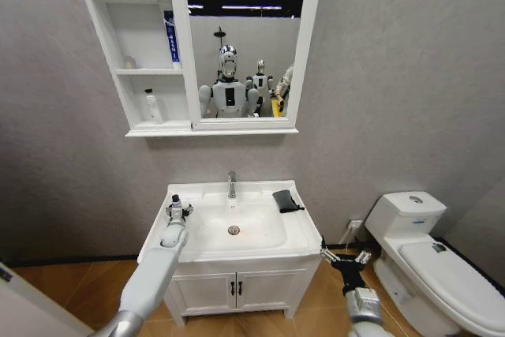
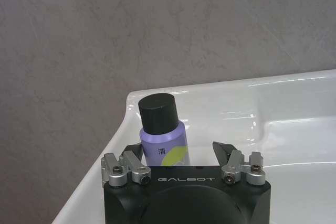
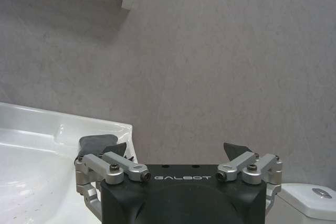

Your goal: Move facial cleanser and shampoo from washbasin to cabinet, then wipe washbasin with towel.

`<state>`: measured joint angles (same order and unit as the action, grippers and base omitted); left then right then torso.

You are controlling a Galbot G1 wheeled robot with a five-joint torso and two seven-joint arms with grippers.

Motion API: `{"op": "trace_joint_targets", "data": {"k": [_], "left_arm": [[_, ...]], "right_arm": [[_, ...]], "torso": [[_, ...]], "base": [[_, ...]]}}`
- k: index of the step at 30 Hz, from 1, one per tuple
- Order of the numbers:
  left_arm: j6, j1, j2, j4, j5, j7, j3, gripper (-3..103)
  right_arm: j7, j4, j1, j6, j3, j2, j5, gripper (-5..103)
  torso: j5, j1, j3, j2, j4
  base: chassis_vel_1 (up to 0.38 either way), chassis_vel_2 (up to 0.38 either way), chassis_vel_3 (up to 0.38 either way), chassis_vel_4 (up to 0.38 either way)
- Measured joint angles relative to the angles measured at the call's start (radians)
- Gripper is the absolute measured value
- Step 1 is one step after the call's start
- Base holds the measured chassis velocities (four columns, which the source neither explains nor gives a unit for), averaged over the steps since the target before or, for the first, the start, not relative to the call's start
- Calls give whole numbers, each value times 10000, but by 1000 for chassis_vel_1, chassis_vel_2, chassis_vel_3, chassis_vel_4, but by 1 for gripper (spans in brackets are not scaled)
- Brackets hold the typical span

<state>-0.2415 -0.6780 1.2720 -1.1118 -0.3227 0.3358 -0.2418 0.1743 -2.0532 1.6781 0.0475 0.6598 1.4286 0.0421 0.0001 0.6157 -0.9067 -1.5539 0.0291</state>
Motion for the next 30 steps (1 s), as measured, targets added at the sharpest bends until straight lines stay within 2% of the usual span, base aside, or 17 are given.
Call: {"op": "trace_joint_targets", "data": {"k": [2,3,5,6,8,13,16,18,19,20,21,22,24,26,27,28,30], "left_arm": [[89,151,12,226,58,-27,-49,66],[89,151,12,226,58,-27,-49,66],[109,179,-20,238,58,-46,-79,56],[109,179,-20,238,58,-46,-79,56],[110,113,-129,44,23,-56,-89,45],[82,-68,-283,-358,-161,-64,-100,43],[-64,-330,-538,-1153,-475,114,-101,43],[-579,-720,-1148,-3154,-1314,829,-90,43],[-579,-720,-1148,-3154,-1314,829,-90,43],[-889,-841,-1438,-3978,-1775,1372,-90,43],[-889,-841,-1438,-3978,-1775,1372,-90,43],[-1219,-912,-1775,-4805,-2314,1965,-86,43],[-1829,-870,-2451,-6217,-3219,2689,-58,43],[-2628,-518,-3340,-7718,-4555,3342,-15,43],[-2942,-255,-3723,-8208,-5167,3522,-4,43],[-2942,-255,-3723,-8208,-5167,3522,-4,43],[-3406,496,-4297,-8626,-6074,3681,115,43]], "right_arm": [[-3,42,53,51,-25,8,67,100],[-3,42,53,51,-25,8,67,100],[-4,71,74,70,-25,-15,81,100],[-4,71,74,70,-25,-15,81,100],[-3,109,66,79,-23,-33,93,100],[6,116,17,68,-70,-27,129,100],[11,116,-4,35,-100,-13,163,100],[11,116,-62,12,-115,-12,188,100],[11,116,-62,12,-115,-12,188,100],[12,135,-98,8,-120,-12,206,100],[12,135,-98,8,-120,-12,206,100],[17,168,-141,6,-139,-4,236,100],[34,203,-184,7,-172,16,279,100],[38,213,-179,7,-195,21,295,100],[38,219,-167,7,-199,16,304,100],[38,219,-167,7,-199,16,304,100],[36,230,-125,5,-209,7,319,100]], "torso": [[0,0,0,0,-1],[0,0,0,0,-1],[-1,0,0,-1,0],[-1,0,0,-1,0],[0,0,1,0,0],[-2,0,0,0,-2],[-5,0,0,0,0],[2,0,1,0,0],[2,0,1,0,0],[3,-2,3,0,-2],[3,-2,3,0,-2],[-5,-2,2,0,-1],[-3,-1,2,0,-3],[0,-2,2,0,-2],[2,-3,3,-1,-2],[2,-3,3,-1,-2],[-2,-3,2,-1,-4]], "base": [[0,0,0,0],[0,0,0,0],[0,0,0,0],[0,0,0,0],[0,0,0,0],[0,0,0,0],[0,0,0,0],[0,0,0,0],[0,0,0,0],[0,0,0,0],[0,0,0,0],[0,0,0,0],[0,0,0,0],[0,0,0,0],[0,0,0,0],[0,0,0,0],[0,0,0,0]]}}
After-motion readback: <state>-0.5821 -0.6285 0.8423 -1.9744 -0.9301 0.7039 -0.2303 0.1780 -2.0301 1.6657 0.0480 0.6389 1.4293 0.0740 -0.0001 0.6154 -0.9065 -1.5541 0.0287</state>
